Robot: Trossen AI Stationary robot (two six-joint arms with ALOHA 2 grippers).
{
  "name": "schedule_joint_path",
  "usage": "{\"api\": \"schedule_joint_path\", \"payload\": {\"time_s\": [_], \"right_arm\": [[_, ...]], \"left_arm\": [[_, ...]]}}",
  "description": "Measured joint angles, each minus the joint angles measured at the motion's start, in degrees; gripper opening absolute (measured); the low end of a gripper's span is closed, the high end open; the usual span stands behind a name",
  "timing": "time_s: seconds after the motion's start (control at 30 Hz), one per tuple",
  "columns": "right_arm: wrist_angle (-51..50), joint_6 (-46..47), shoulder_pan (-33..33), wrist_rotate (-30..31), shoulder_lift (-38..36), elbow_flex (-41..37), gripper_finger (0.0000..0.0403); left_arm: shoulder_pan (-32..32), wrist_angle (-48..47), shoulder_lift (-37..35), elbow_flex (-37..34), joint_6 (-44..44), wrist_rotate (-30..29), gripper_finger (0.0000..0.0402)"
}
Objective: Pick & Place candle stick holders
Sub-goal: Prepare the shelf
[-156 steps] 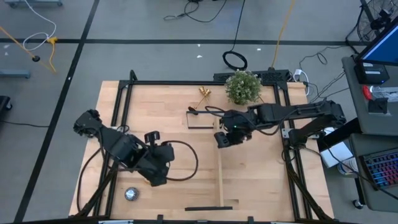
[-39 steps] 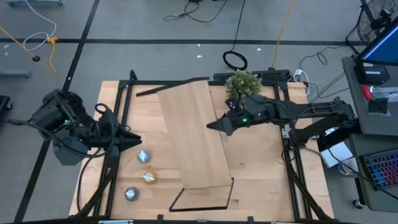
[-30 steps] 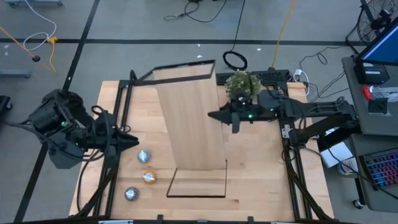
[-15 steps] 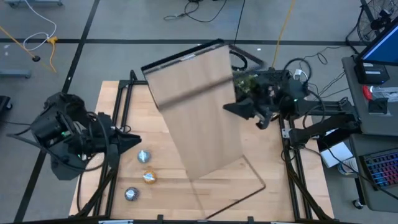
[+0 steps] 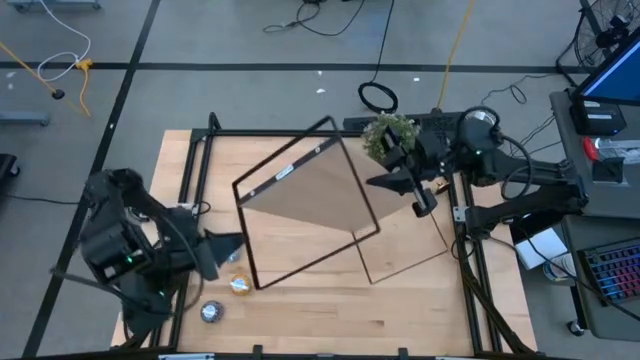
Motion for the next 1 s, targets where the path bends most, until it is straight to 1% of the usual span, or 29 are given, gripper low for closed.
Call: {"api": "schedule_joint_path", "payload": {"time_s": [0.1, 0.2, 0.27, 0.3, 0.33, 0.37, 0.43, 0.57, 0.7, 0.77, 0.87, 0.9, 1.0], "right_arm": [[-1.8, -1.4, -0.1, -0.8, 0.0, 0.0, 0.0040], [-1.8, -4.4, -0.1, -1.4, -0.1, 0.0, 0.0040], [-1.7, -8.8, 0.2, -3.0, -0.5, 0.0, 0.0040], [-1.5, -10.9, 0.4, -3.6, -0.8, 0.0, 0.0040], [-1.3, -12.4, 0.6, -4.2, -1.1, 0.0, 0.0040], [-1.2, -13.5, 0.6, -4.6, -1.4, 0.0, 0.0040], [-1.3, -14.5, 0.7, -5.4, -1.8, 0.0, 0.0040], [-2.4, -17.2, 0.8, -7.7, -2.5, 0.0, 0.0040], [-3.1, -21.6, 2.1, -9.9, -3.4, 0.0, 0.0040], [-3.2, -23.9, 3.0, -10.9, -4.1, 0.0, 0.0040], [-3.3, -26.0, 4.3, -11.5, -4.9, 0.0, 0.0040], [-3.8, -27.0, 4.7, -11.8, -5.0, 0.0, 0.0040], [-8.5, -31.8, 6.3, -11.8, -5.1, 1.2, 0.0040]], "left_arm": [[0.5, -0.4, 2.1, 0.0, -5.0, 0.6, 0.0063], [1.0, -4.4, 3.8, 0.0, -14.3, 2.1, 0.0033], [1.0, -9.0, 4.8, 0.0, -22.2, 4.0, 0.0012], [1.0, -11.2, 5.2, 0.0, -25.1, 5.8, 0.0006], [1.0, -12.1, 5.4, -0.1, -26.0, 8.1, 0.0005], [1.1, -12.0, 5.4, -0.1, -26.3, 9.9, 0.0007], [1.1, -11.7, 4.5, -0.7, -26.6, 10.3, 0.0014], [1.1, -11.1, 2.4, -1.2, -26.7, 8.3, 0.0020], [1.1, -9.2, -0.9, -1.4, -25.7, 6.3, 0.0006], [1.1, -8.5, -3.0, -1.4, -25.4, 7.2, 0.0004], [1.1, -8.5, -6.1, -1.4, -25.9, 10.9, 0.0007], [1.1, -8.6, -7.2, -1.4, -26.0, 11.2, 0.0006], [1.1, -8.2, -11.0, -1.4, -26.2, 11.6, 0.0003]]}}
